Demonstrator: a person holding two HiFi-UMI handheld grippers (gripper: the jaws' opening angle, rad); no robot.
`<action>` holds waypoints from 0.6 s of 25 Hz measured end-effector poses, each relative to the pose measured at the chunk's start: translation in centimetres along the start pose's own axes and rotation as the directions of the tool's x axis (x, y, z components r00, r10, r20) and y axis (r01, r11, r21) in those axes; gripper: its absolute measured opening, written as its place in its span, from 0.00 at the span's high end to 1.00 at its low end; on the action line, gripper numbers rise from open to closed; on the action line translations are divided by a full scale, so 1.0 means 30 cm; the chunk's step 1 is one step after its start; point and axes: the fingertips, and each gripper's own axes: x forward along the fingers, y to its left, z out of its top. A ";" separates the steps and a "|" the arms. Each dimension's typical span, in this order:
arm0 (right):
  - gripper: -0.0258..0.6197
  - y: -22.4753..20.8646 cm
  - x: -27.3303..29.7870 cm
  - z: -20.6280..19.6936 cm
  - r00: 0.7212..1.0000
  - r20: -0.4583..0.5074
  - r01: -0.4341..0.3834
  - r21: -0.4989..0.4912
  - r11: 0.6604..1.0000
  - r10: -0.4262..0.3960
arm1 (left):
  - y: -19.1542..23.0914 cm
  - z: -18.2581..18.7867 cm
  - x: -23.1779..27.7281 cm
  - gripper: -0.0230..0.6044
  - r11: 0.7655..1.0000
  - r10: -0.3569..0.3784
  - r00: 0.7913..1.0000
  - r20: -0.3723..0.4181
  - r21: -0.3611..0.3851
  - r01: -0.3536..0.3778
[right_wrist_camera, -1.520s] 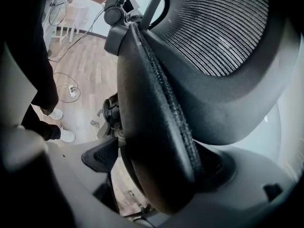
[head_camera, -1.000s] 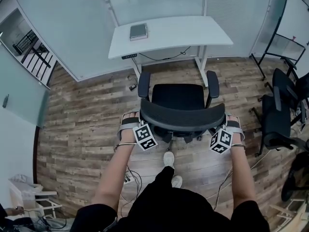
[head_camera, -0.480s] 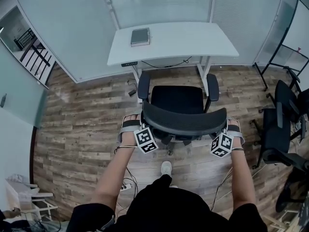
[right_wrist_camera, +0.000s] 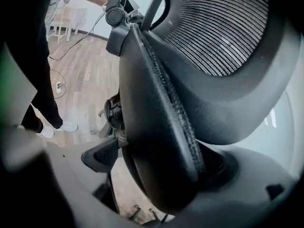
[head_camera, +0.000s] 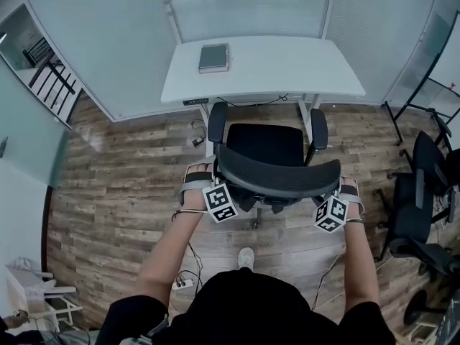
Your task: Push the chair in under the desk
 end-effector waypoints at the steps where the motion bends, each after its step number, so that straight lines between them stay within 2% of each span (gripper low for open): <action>1: 0.20 -0.013 0.017 0.003 1.000 0.001 -0.001 -0.001 1.000 0.001 | 0.014 0.000 0.017 0.23 1.000 -0.002 1.000 0.000 0.001 0.002; 15: 0.19 -0.165 0.218 0.079 0.999 -0.018 -0.032 -0.009 0.999 0.031 | 0.212 -0.028 0.220 0.23 1.000 -0.016 1.000 -0.002 0.015 0.016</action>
